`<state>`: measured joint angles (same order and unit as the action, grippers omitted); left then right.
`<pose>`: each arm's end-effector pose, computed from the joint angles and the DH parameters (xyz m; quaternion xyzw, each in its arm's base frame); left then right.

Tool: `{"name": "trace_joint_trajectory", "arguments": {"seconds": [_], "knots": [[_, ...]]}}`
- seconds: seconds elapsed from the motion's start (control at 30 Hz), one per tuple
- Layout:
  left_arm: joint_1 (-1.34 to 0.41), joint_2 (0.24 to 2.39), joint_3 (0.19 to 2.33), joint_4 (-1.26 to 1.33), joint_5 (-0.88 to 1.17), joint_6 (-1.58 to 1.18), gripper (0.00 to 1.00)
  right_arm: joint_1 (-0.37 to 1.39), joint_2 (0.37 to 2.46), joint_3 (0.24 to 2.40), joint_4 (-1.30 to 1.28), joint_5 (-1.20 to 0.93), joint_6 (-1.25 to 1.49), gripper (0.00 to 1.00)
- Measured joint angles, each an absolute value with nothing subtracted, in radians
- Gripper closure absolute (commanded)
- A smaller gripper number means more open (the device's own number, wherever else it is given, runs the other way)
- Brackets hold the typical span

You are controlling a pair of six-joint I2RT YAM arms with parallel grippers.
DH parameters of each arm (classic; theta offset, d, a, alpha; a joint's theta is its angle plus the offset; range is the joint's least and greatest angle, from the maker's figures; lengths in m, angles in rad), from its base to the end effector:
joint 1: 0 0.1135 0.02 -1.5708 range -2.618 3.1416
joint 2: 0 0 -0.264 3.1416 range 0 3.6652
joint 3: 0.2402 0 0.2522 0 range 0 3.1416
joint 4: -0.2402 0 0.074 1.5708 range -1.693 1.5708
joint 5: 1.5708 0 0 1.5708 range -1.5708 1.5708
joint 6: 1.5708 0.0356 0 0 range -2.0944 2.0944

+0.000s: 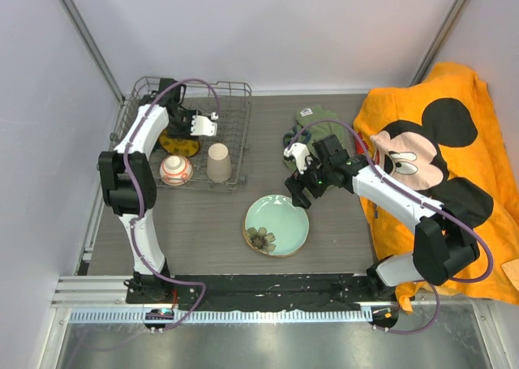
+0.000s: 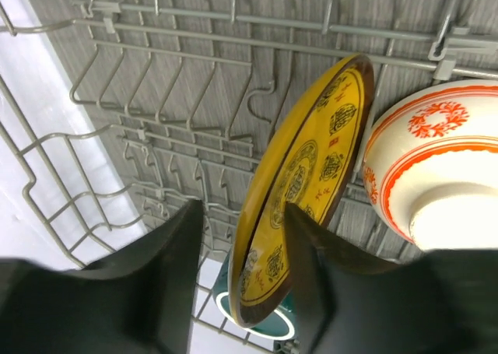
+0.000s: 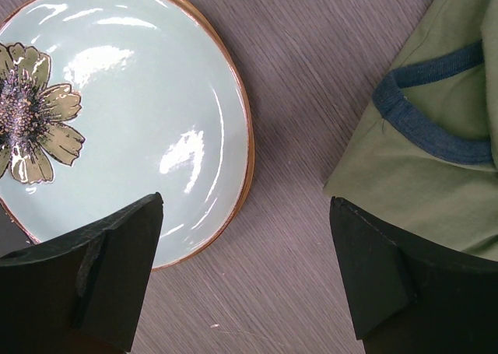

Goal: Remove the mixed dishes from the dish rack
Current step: Pick up the plate from the dish rack.

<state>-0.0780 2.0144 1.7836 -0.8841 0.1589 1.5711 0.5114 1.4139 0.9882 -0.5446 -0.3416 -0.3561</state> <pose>0.4318 -0.0394 0.2563 0.7252 0.6461 0.0962 0.2179 0.2448 0.1510 0.2390 -0.4412 0.8331 0.1845 0.2780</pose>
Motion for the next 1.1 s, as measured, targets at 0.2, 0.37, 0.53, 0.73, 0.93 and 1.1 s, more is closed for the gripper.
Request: {"name": "trace_joint_trajectory", "arguments": {"seconds": [0.2,0.37,0.53,0.73,0.93,1.1], "knots": [[-0.078,2.015,1.784,-0.896,0.162,1.566,0.79,0.511,1.414,0.988,-0.545,-0.342,-0.357,0.08],[-0.078,1.999,1.785,-0.934,0.160,1.546,1.00,0.511,1.414,0.988,-0.545,-0.342,-0.357,0.08],[-0.076,1.991,1.785,-0.947,0.169,1.529,1.00,0.511,1.414,0.987,-0.545,-0.342,-0.357,0.08],[-0.076,1.973,1.779,-0.937,0.174,1.497,1.00,0.511,1.414,0.987,-0.545,-0.342,-0.356,0.09],[-0.076,1.874,1.758,-0.904,0.181,1.473,1.00,0.511,1.414,0.987,-0.545,-0.343,-0.356,0.09],[-0.076,1.762,1.757,-0.892,0.210,1.412,1.00,0.511,1.414,0.987,-0.545,-0.344,-0.356,0.08]]}}
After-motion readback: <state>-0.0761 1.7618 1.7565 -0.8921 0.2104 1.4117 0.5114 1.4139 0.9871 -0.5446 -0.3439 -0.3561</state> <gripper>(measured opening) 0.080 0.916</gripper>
